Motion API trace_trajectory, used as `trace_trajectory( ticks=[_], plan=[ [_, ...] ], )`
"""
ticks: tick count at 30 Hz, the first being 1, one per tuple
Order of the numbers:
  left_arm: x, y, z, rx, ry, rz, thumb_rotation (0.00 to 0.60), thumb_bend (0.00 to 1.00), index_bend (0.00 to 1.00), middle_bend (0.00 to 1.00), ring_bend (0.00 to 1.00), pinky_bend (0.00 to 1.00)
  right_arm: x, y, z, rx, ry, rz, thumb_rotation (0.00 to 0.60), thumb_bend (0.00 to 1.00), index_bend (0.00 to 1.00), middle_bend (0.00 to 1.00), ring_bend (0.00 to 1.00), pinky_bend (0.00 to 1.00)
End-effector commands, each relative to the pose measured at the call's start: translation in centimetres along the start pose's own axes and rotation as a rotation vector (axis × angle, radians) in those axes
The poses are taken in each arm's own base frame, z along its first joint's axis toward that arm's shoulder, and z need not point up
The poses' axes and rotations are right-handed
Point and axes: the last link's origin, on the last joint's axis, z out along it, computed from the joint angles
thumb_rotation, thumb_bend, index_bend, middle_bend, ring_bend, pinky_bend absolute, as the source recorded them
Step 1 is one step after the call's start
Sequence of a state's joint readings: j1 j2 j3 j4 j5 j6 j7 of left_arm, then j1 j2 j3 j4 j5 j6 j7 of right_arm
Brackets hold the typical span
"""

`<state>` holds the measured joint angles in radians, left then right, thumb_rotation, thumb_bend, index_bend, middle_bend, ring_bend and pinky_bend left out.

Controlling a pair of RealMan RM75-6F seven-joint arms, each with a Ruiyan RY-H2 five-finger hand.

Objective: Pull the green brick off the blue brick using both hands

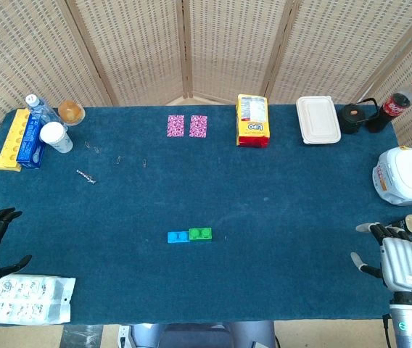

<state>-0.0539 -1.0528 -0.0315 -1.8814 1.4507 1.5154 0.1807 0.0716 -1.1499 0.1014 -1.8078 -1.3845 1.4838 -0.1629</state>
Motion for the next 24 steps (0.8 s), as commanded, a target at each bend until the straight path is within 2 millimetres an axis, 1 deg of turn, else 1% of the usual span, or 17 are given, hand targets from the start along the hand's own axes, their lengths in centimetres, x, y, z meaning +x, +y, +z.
trace_trajectory(
  ticks=[1, 11, 16, 19, 20, 22, 24],
  plan=[
    [0.0, 0.0, 0.0, 0.000, 0.000, 0.001, 0.600, 0.19, 0.23, 0.21, 0.10, 0.25, 0.0, 0.0, 0.1, 0.000, 0.003, 0.003, 0.600, 0.28, 0.37, 0.39, 0.39, 0.26],
    [0.2, -0.2, -0.2, 0.007, -0.002, 0.002, 0.600, 0.19, 0.23, 0.21, 0.10, 0.25, -0.1, 0.1, -0.3, -0.001, 0.004, 0.010, 0.600, 0.28, 0.37, 0.39, 0.39, 0.26],
    [0.3, 0.5, 0.3, -0.030, -0.020, 0.025, 0.600, 0.19, 0.23, 0.22, 0.10, 0.25, 0.1, 0.3, -0.3, -0.008, 0.012, 0.014, 0.600, 0.28, 0.37, 0.39, 0.39, 0.26],
    [0.5, 1.3, 1.0, -0.065, -0.034, 0.047, 0.600, 0.19, 0.24, 0.24, 0.13, 0.27, 0.2, 0.4, -0.4, -0.005, 0.010, 0.015, 0.600, 0.28, 0.37, 0.39, 0.39, 0.26],
    [0.5, 1.5, 1.2, -0.076, -0.041, 0.057, 0.600, 0.19, 0.25, 0.26, 0.16, 0.30, 0.2, 0.4, -0.4, -0.005, 0.009, 0.016, 0.600, 0.28, 0.37, 0.39, 0.39, 0.26],
    [0.6, 2.3, 1.6, -0.107, -0.055, 0.088, 0.600, 0.19, 0.30, 0.33, 0.27, 0.38, 0.2, 0.5, -0.5, -0.008, 0.008, 0.017, 0.600, 0.28, 0.37, 0.39, 0.39, 0.26],
    [0.4, 4.9, 2.6, -0.204, -0.074, 0.125, 0.600, 0.19, 0.38, 0.43, 0.40, 0.52, 0.2, 0.5, -0.5, -0.005, 0.004, 0.022, 0.600, 0.28, 0.37, 0.39, 0.39, 0.26]
  ],
)
